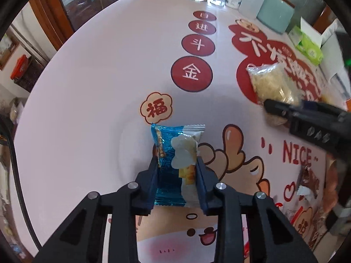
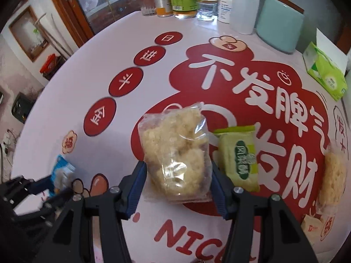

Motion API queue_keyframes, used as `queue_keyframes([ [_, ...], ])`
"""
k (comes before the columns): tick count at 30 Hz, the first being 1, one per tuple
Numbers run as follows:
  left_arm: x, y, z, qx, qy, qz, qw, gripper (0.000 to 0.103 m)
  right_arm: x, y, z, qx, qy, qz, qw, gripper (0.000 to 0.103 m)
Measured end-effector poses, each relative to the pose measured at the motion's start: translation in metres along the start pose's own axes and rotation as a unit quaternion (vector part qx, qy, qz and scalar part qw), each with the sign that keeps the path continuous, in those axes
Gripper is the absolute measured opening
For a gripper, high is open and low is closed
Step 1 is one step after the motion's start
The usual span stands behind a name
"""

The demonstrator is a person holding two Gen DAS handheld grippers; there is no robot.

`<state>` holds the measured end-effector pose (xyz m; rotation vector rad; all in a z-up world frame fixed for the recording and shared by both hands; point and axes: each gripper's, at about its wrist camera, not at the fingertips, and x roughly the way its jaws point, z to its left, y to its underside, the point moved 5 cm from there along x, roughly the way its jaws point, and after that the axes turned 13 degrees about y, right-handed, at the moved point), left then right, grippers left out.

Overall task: Organize snacks
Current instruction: 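Grasp the blue-and-white snack with the left tool while the right grasps the clear cracker bag, then carry both snacks over the white tray and open both tools to drop them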

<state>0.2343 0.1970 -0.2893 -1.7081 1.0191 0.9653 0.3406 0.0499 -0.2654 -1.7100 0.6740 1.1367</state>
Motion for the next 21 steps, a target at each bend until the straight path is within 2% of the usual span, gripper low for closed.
queue_keyframes([
  [3,-0.004,0.001,0.007,-0.016,0.033,-0.008,0.9993,0.027,-0.004,0.003,0.007,-0.008,0.004,-0.015,1.000,0.038],
  [6,-0.012,0.003,0.011,-0.020,0.044,-0.015,0.9987,0.027,-0.014,0.006,0.010,0.002,-0.004,-0.021,1.000,0.034],
  [12,-0.053,0.002,-0.004,0.016,0.035,-0.046,0.9982,0.027,-0.047,0.017,0.011,0.027,-0.025,-0.034,0.999,0.033],
  [17,-0.097,0.008,-0.027,0.052,0.042,-0.074,0.9950,0.027,-0.105,0.036,0.005,0.052,-0.045,-0.069,0.995,0.033],
  [21,-0.124,0.022,-0.050,0.080,0.047,-0.079,0.9926,0.027,-0.150,0.060,-0.009,0.083,-0.039,-0.099,0.991,0.033],
])
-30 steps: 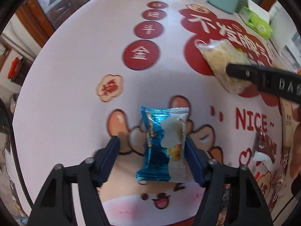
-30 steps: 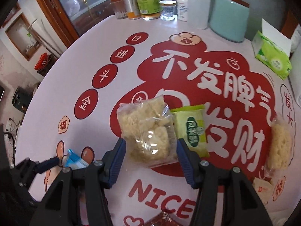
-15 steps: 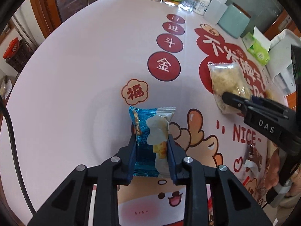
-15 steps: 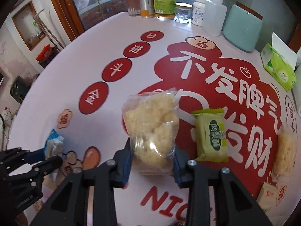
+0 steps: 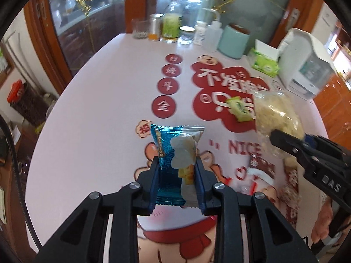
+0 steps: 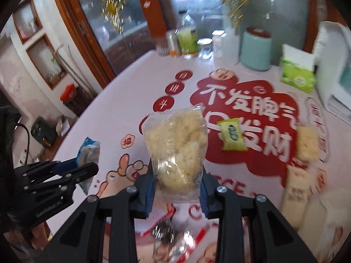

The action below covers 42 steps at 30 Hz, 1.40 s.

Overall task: Organize snacks
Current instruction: 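Carry both snacks over the white tray and open both tools to drop them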

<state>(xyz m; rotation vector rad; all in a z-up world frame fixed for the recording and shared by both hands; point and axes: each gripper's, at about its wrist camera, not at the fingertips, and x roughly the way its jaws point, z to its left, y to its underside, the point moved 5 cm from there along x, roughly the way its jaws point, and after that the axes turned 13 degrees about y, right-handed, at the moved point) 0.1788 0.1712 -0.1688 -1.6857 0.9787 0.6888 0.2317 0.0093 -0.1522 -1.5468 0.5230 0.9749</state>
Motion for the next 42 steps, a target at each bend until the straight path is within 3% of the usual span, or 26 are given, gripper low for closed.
queue_keyframes([
  [6,-0.022,0.009,-0.073,0.065,0.021,0.002,0.9977,0.027,-0.070,0.048,-0.038,0.066,0.000,-0.019,0.998,0.033],
  [10,-0.028,0.019,-0.133,0.110,0.044,0.003,0.9929,0.027,-0.112,0.090,-0.079,0.109,0.024,-0.024,0.993,0.033],
  [18,-0.019,0.044,-0.279,0.207,0.094,0.013,0.9736,0.027,-0.183,0.160,-0.170,0.191,0.094,-0.051,0.976,0.033],
  [27,0.000,0.054,-0.397,0.269,0.119,0.016,0.9558,0.027,-0.223,0.215,-0.247,0.255,0.153,-0.057,0.953,0.034],
  [35,0.036,0.047,-0.459,0.305,0.111,0.035,0.9451,0.027,-0.227,0.229,-0.286,0.283,0.173,-0.057,0.942,0.034],
  [42,0.069,0.054,-0.476,0.322,0.095,0.063,0.9398,0.028,-0.214,0.230,-0.312,0.296,0.188,-0.046,0.935,0.035],
])
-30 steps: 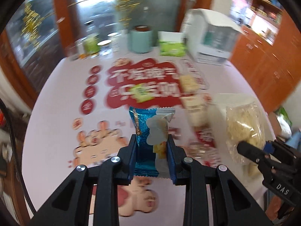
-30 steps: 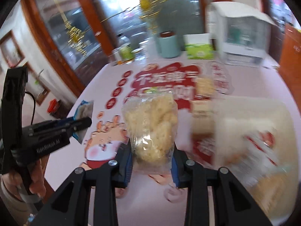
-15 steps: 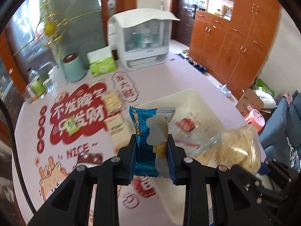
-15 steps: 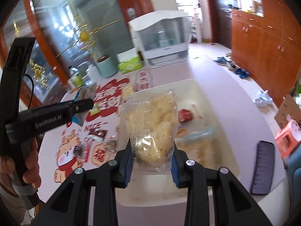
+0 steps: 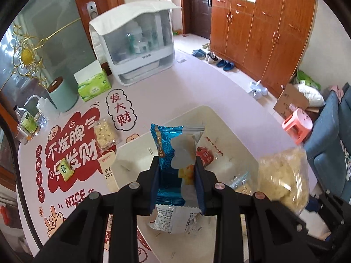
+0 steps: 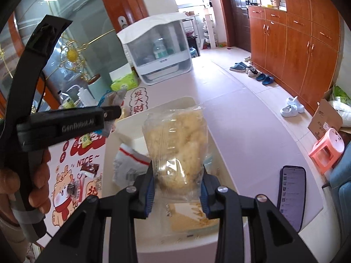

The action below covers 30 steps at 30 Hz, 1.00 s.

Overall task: Organize snacks
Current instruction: 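Carry both snacks over the white tray and open both tools to drop them, then move both tools back over the remaining snacks on the table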

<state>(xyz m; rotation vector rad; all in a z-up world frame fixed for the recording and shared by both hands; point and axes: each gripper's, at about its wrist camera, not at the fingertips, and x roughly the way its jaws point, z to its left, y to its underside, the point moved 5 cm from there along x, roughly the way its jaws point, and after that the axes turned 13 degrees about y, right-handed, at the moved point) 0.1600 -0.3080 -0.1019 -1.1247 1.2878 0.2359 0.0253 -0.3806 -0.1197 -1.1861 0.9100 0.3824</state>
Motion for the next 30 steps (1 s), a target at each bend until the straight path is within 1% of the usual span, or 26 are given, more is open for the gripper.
queue_keyframes([
  [3,0.010,0.004,0.003,0.003,-0.010,0.013,0.9999,0.030,0.012,-0.004,-0.004,0.004,0.015,0.007,1.000,0.036],
  [4,0.013,0.005,0.004,0.003,-0.012,0.016,0.9998,0.038,0.015,-0.004,-0.005,0.007,0.019,0.010,1.000,0.036],
  [5,0.015,0.007,0.005,0.002,-0.013,0.022,0.9997,0.058,0.019,-0.004,-0.005,0.007,0.022,0.013,1.000,0.037],
  [6,0.018,0.008,0.009,-0.002,-0.016,0.027,0.9995,0.070,0.022,-0.004,-0.004,0.003,0.021,0.018,1.000,0.041],
  [7,0.018,0.008,0.011,-0.005,-0.019,0.027,0.9994,0.090,0.024,-0.003,-0.002,-0.001,0.021,0.020,1.000,0.044],
  [8,0.018,0.009,0.015,-0.010,-0.025,0.023,0.9994,0.092,0.026,-0.001,-0.001,-0.004,0.022,0.020,1.000,0.050],
  [9,0.017,0.010,0.017,-0.012,-0.026,0.021,0.9994,0.092,0.027,-0.001,0.001,-0.007,0.024,0.020,0.999,0.054],
  [12,0.016,0.014,0.024,-0.025,-0.028,0.027,0.9989,0.092,0.030,0.004,0.005,-0.018,0.024,0.025,0.999,0.058],
  [15,0.012,0.020,0.033,-0.040,-0.031,0.028,0.9984,0.092,0.033,0.009,0.008,-0.018,0.015,0.037,0.999,0.058],
  [19,0.008,0.030,0.041,-0.053,-0.038,0.031,0.9974,0.092,0.031,0.012,0.012,-0.021,0.011,0.042,0.999,0.058],
  [22,0.004,0.039,0.047,-0.061,-0.036,0.032,0.9969,0.092,0.030,0.015,0.016,-0.026,0.007,0.047,0.999,0.058],
  [30,-0.016,0.055,0.057,-0.073,-0.040,0.023,0.9962,0.092,0.024,0.022,0.032,-0.032,-0.007,0.052,0.998,0.058],
])
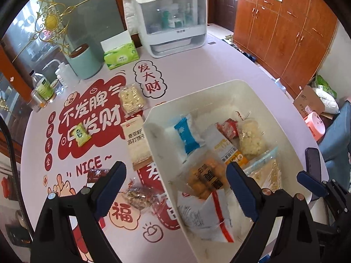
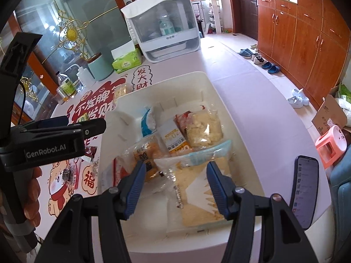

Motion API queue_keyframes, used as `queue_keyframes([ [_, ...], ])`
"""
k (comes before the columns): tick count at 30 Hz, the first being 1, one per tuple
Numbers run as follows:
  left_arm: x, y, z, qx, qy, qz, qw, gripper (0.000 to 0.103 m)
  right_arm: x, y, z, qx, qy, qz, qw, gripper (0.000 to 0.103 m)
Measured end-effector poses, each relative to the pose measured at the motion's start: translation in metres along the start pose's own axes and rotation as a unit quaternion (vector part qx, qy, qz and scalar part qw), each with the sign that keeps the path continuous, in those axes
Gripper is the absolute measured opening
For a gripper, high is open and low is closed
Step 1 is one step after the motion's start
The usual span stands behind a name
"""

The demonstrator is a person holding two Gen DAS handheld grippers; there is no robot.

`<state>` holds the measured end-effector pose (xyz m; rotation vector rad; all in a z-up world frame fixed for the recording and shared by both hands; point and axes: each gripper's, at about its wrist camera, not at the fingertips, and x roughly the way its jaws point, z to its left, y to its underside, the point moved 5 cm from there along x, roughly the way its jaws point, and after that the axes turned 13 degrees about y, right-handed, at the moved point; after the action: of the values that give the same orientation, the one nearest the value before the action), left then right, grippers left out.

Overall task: Organize snacks
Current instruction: 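Move both tools back over the remaining snacks on the table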

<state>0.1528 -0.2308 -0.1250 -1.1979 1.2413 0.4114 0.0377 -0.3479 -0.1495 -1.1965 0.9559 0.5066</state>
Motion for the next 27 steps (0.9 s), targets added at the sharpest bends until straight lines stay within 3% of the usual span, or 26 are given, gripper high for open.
queue_keyframes([
  [15,-0.039,0.031,0.054,-0.025,-0.020,-0.014,0.9994,0.092,-0.010,0.000,0.051,-0.034,-0.016,-0.004,0.999,0.058],
  [27,-0.082,0.037,0.162,-0.059,-0.064,-0.032,0.9957,0.092,-0.018,-0.019,0.123,-0.083,-0.034,-0.013,0.996,0.058],
])
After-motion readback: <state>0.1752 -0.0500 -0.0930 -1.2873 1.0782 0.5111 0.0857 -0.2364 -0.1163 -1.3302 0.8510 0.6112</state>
